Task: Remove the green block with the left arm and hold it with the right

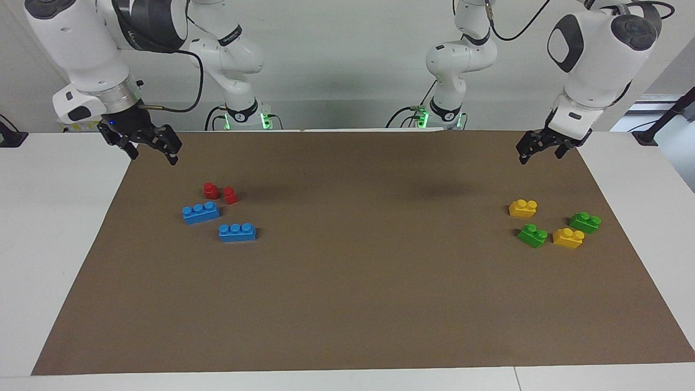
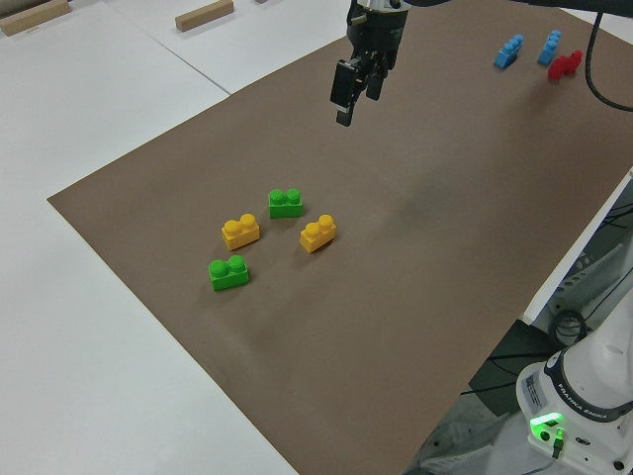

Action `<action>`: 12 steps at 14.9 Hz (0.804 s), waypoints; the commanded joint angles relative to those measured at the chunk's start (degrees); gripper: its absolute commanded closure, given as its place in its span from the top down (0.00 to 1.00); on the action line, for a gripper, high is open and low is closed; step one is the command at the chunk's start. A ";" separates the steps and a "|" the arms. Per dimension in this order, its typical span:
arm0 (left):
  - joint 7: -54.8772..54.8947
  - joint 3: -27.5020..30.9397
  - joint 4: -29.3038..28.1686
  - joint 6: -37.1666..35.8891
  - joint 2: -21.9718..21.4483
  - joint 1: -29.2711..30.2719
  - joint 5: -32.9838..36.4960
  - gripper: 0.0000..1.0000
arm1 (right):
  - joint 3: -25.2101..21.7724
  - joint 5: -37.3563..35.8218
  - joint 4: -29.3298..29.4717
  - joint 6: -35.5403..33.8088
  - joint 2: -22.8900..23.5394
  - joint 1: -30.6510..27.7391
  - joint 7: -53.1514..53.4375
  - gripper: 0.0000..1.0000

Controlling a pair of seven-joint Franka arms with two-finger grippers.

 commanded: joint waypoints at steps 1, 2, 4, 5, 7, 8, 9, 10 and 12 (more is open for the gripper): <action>2.04 0.32 6.41 -5.81 1.10 -0.58 -2.75 1.00 | 0.20 1.84 0.97 -0.28 0.56 -0.41 0.91 1.00; 1.95 0.23 7.74 -7.04 1.45 -0.66 -2.76 1.00 | 0.29 1.84 0.97 -0.37 0.56 -0.33 1.00 1.00; 1.25 0.23 8.19 -7.93 1.46 -1.02 -3.54 1.00 | 0.29 1.93 0.97 -0.81 0.56 -0.24 1.00 1.00; 0.55 0.32 8.28 -8.89 1.46 -0.84 -5.20 1.00 | 0.29 1.93 0.97 -0.90 0.47 -0.24 0.92 1.00; 0.37 0.32 8.36 -8.46 1.46 -0.66 -6.62 1.00 | 0.29 2.02 0.97 -1.16 0.47 -0.24 0.91 1.00; 0.37 0.32 8.63 -8.55 1.63 -0.84 -7.14 1.00 | 0.29 2.02 0.97 -1.25 0.47 -0.24 0.91 1.00; 0.37 0.32 9.50 -9.25 2.07 -1.01 -6.71 1.00 | 0.29 2.02 0.97 -1.34 0.47 -0.24 0.91 1.00; 0.54 0.23 9.86 -9.51 2.25 -1.19 -6.45 1.00 | 0.29 2.02 0.97 -1.68 0.47 -0.24 0.91 1.00; 1.07 0.23 9.86 -8.99 2.25 -1.89 -4.79 1.00 | 0.29 2.02 0.97 -1.86 0.47 -0.24 0.74 1.00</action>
